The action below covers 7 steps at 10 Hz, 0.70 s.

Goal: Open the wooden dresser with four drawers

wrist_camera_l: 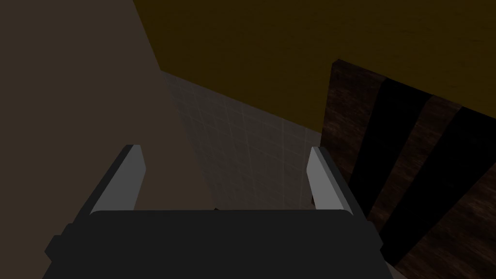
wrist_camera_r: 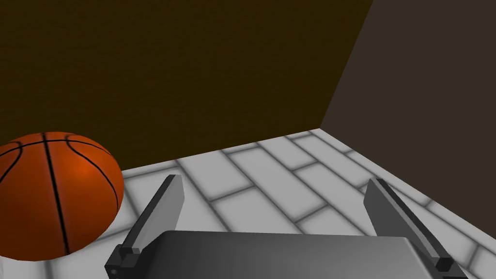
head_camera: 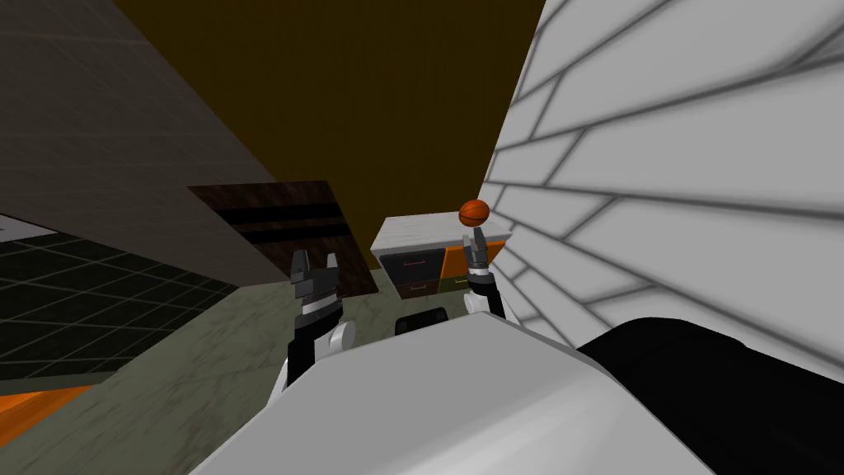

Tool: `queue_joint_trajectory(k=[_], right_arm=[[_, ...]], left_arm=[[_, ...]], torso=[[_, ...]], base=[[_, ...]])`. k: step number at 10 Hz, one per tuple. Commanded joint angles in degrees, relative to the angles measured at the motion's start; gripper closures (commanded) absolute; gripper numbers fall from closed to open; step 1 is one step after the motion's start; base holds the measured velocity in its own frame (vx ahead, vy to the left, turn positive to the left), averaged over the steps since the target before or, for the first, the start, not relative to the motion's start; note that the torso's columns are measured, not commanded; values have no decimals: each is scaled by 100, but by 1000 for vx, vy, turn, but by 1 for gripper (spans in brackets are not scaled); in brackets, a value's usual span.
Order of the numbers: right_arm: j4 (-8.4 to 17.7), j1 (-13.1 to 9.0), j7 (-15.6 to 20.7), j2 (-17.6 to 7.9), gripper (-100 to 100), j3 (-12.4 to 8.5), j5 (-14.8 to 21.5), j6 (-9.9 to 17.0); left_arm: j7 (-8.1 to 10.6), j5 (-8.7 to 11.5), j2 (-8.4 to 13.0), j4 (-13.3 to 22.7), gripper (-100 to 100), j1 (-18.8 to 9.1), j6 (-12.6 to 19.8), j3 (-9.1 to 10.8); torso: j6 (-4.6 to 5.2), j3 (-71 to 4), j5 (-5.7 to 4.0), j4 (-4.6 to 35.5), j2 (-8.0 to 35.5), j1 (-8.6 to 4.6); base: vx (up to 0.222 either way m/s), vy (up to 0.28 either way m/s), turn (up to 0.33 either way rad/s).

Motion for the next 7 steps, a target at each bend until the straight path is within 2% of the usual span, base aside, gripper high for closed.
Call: queue_joint_trajectory(k=[1,7], right_arm=[[0,0,0,0,0,0,0,0],[-2,0,0,0,0,0,0,-1]], left_arm=[[0,0,0,0,0,0,0,0],[0,0,0,-1,0,0,-1,0]], torso=[[0,-467,0,235,232,0],[0,-5381,0,2691,2693,0]], base=[[0,0,0],[0,0,0]])
